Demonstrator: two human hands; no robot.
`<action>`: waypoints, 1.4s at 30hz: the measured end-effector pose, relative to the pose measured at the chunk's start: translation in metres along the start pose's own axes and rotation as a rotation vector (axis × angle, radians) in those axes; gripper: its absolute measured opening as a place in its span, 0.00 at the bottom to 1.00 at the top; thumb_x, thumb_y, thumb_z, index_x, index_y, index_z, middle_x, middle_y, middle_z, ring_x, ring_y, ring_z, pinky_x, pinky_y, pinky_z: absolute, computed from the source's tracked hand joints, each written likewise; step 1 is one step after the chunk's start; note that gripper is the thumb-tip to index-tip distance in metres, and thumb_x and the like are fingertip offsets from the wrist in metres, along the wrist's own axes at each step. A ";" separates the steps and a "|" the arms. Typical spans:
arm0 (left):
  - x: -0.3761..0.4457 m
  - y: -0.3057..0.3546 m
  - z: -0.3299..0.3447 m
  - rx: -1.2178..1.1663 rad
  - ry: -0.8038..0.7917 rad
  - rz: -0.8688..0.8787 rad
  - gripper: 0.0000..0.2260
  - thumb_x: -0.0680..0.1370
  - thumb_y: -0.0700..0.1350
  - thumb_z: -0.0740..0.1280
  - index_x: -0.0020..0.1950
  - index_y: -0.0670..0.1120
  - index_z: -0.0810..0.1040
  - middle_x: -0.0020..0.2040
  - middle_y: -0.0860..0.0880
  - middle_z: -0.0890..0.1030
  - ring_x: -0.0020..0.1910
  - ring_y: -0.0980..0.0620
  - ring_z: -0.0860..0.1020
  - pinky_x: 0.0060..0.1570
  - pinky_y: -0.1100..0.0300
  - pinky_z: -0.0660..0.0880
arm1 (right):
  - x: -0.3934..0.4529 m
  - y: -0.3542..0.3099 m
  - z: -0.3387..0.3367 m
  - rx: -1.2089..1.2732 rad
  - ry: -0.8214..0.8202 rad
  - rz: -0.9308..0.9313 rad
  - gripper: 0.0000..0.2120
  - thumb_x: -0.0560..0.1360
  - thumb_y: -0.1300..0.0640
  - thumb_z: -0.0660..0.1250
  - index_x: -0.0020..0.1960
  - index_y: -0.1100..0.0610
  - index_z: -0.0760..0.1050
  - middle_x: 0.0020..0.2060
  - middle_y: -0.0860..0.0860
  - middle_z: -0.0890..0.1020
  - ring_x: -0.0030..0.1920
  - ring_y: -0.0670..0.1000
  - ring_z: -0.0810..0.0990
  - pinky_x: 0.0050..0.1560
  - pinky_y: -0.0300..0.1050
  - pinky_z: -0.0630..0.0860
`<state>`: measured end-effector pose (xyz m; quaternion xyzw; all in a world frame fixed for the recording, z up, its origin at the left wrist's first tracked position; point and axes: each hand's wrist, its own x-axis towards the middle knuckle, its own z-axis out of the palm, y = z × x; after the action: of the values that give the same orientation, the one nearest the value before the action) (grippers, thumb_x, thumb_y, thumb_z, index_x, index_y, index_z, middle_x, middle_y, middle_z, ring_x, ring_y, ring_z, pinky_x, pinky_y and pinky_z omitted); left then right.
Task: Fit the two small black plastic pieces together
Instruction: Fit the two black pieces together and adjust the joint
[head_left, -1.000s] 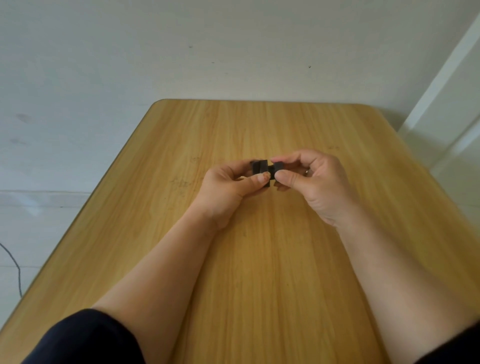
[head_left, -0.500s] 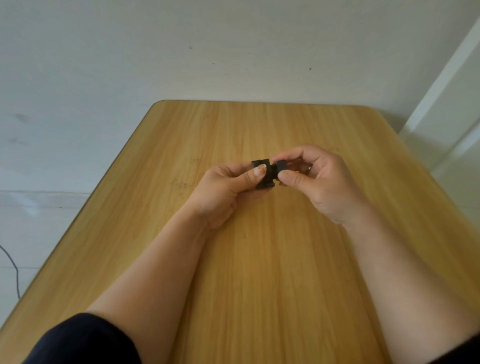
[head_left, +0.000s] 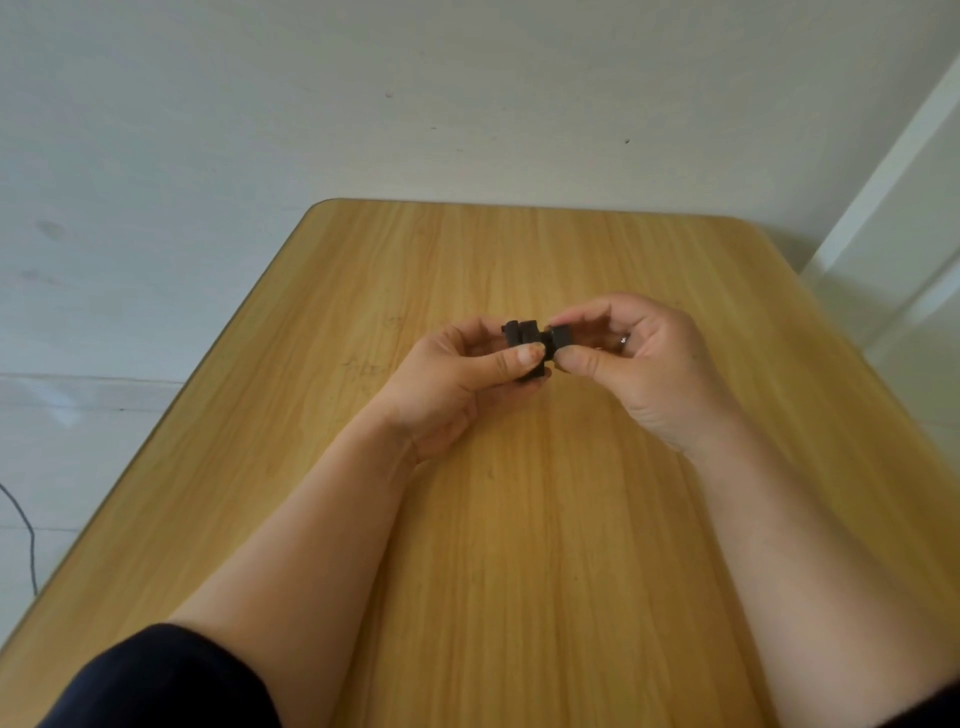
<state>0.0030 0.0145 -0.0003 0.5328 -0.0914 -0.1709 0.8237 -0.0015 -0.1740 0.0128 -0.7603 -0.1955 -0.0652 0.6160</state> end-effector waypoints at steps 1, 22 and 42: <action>0.000 0.000 0.001 0.006 0.011 0.011 0.09 0.66 0.39 0.73 0.46 0.42 0.81 0.40 0.46 0.85 0.42 0.50 0.84 0.40 0.62 0.80 | 0.000 0.001 0.001 -0.004 0.004 0.003 0.12 0.68 0.65 0.73 0.46 0.51 0.81 0.42 0.48 0.85 0.45 0.49 0.83 0.48 0.47 0.80; -0.001 -0.004 0.009 0.124 0.185 0.141 0.19 0.61 0.40 0.74 0.52 0.45 0.82 0.40 0.50 0.84 0.43 0.52 0.83 0.44 0.62 0.79 | 0.000 0.008 0.012 0.136 0.091 0.103 0.05 0.71 0.64 0.72 0.45 0.57 0.79 0.36 0.50 0.84 0.36 0.50 0.84 0.39 0.40 0.78; 0.000 -0.001 0.004 0.160 0.138 0.077 0.17 0.62 0.42 0.75 0.50 0.42 0.82 0.42 0.49 0.86 0.43 0.55 0.83 0.42 0.65 0.77 | 0.003 -0.001 0.005 0.378 -0.059 0.423 0.21 0.72 0.47 0.68 0.54 0.63 0.77 0.42 0.55 0.83 0.40 0.51 0.82 0.40 0.42 0.79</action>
<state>0.0014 0.0110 0.0006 0.6034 -0.0680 -0.0943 0.7889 -0.0002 -0.1686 0.0140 -0.6575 -0.0590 0.1247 0.7407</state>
